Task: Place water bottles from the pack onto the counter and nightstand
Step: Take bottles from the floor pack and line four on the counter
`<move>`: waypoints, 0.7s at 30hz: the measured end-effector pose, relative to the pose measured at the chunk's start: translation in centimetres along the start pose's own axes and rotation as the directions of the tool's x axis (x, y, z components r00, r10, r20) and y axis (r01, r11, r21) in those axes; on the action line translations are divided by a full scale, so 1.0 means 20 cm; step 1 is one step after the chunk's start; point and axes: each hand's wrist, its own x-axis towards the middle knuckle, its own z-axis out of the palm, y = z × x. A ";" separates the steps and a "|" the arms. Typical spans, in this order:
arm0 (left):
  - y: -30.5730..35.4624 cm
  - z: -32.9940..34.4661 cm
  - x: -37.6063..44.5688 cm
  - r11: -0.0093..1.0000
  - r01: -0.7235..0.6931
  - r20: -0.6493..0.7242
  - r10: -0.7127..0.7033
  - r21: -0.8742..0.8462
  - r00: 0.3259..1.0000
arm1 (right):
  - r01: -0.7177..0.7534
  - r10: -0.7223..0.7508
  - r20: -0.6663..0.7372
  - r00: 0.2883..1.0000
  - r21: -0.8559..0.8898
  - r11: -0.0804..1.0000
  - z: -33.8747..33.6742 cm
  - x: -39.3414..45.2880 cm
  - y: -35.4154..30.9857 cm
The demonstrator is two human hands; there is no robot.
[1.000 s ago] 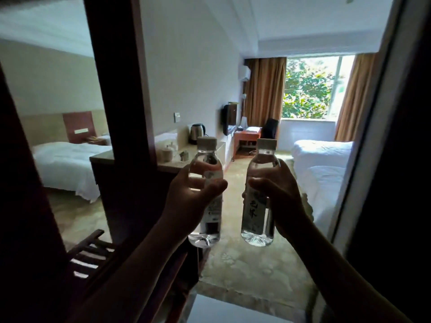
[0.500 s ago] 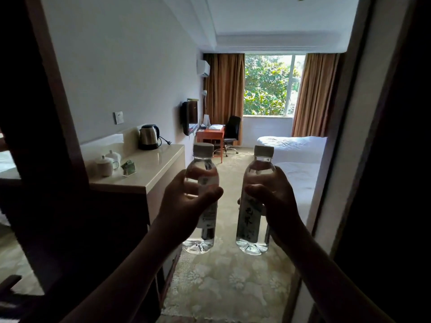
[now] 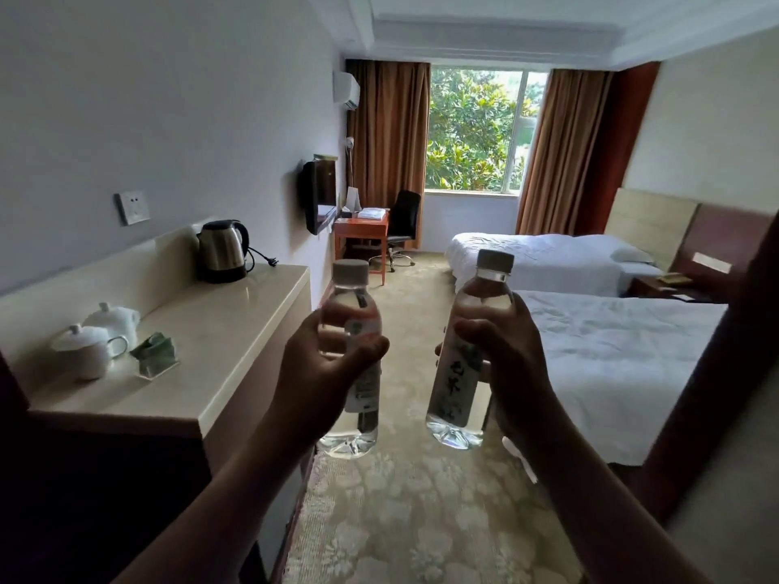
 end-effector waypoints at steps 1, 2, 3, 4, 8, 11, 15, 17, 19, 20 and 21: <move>-0.04 0.01 0.08 1.000 0.003 0.011 -0.003 -0.005 1.000 | -0.002 0.002 -0.012 1.000 -0.002 1.000 0.00 0.08 0.04; -0.09 0.03 0.15 1.000 0.002 0.027 -0.002 -0.003 1.000 | -0.006 0.006 -0.018 1.000 -0.006 1.000 0.01 0.15 0.08; -0.13 0.05 0.23 1.000 -0.002 0.043 0.002 0.006 0.999 | -0.008 0.008 -0.017 1.000 -0.014 1.000 0.01 0.23 0.12; -0.18 0.06 0.31 1.000 -0.005 0.056 0.004 0.018 0.998 | -0.008 0.008 -0.006 1.000 -0.025 1.000 0.01 0.31 0.16; -0.36 0.16 0.62 1.000 -0.009 0.053 0.008 0.029 0.999 | -0.013 0.013 0.043 0.999 -0.010 1.000 0.00 0.64 0.34; -0.51 0.24 0.86 0.999 -0.021 0.027 0.020 0.039 0.999 | -0.001 -0.001 0.053 0.999 0.042 0.999 -0.02 0.92 0.49; -0.68 0.32 1.19 0.997 0.006 -0.058 -0.002 0.076 0.998 | -0.006 -0.006 0.123 0.992 0.093 0.996 -0.04 1.34 0.67; -0.74 0.32 1.34 0.997 0.030 -0.106 -0.022 0.073 0.994 | -0.017 -0.006 0.154 0.988 0.144 0.989 -0.01 1.56 0.75; -0.79 0.30 1.48 0.995 0.038 -0.140 -0.025 0.090 0.990 | -0.012 -0.023 0.195 0.981 0.175 0.985 0.05 1.76 0.81; -0.81 0.28 1.55 0.994 0.043 -0.154 -0.028 0.096 0.988 | -0.010 -0.031 0.214 0.976 0.185 0.983 0.09 1.85 0.83; -0.83 0.25 1.61 0.994 0.050 -0.171 -0.032 0.101 0.985 | -0.007 -0.040 0.237 0.971 0.196 0.981 0.14 1.93 0.86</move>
